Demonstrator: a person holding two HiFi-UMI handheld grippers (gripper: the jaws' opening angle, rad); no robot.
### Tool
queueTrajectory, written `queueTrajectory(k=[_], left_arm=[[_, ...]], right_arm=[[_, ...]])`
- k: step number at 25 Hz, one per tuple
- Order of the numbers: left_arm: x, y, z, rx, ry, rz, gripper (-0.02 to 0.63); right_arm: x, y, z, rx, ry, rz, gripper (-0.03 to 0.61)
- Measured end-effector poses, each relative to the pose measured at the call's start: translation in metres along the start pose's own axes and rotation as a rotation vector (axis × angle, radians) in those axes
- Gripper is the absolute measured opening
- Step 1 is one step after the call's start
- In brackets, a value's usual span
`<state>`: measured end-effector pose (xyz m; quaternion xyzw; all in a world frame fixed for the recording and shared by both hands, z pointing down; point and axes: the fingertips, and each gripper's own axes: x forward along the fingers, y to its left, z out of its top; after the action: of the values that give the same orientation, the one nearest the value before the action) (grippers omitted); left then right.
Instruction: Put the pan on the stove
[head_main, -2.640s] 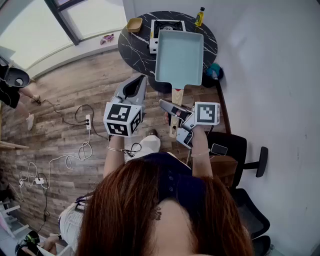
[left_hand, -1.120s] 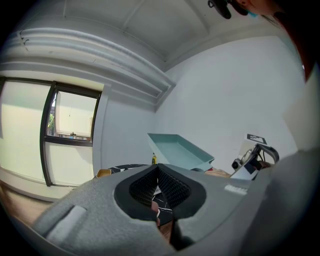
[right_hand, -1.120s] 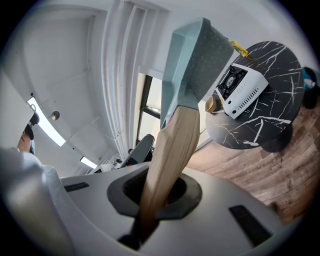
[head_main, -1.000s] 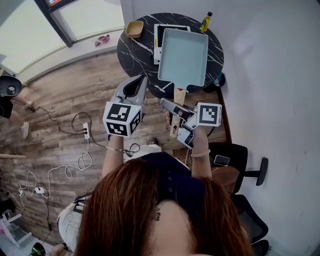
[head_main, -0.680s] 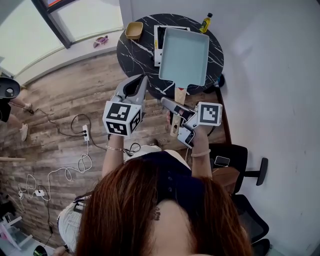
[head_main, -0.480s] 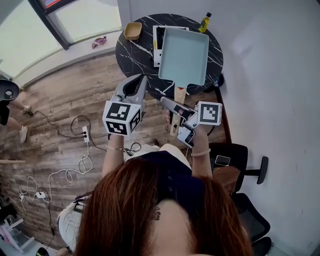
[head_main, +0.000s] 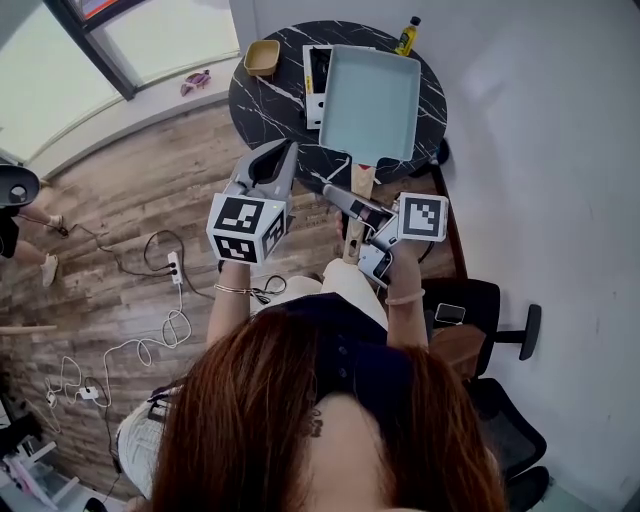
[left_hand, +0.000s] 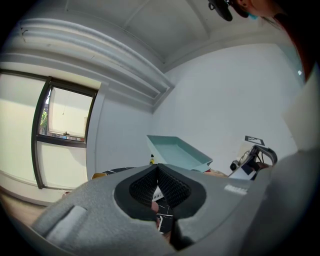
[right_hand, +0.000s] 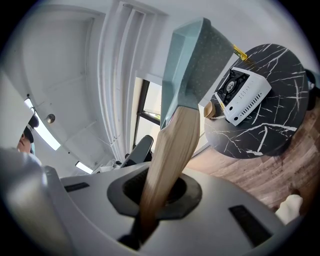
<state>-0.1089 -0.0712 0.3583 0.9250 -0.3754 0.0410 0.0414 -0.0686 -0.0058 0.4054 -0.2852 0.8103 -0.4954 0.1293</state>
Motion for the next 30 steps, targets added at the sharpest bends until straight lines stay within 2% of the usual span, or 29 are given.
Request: queueTrajectory(k=[7, 30], left_arm=[[0.010, 0.001, 0.002, 0.000, -0.003, -0.014, 0.011], [0.069, 0.023, 0.011, 0.019, 0.005, 0.018, 0.011]], right_arm=[[0.003, -0.002, 0.010, -0.007, -0.002, 0.005, 0.028], [0.021, -0.033, 0.061, -0.003, 0.047, 0.029, 0.028]])
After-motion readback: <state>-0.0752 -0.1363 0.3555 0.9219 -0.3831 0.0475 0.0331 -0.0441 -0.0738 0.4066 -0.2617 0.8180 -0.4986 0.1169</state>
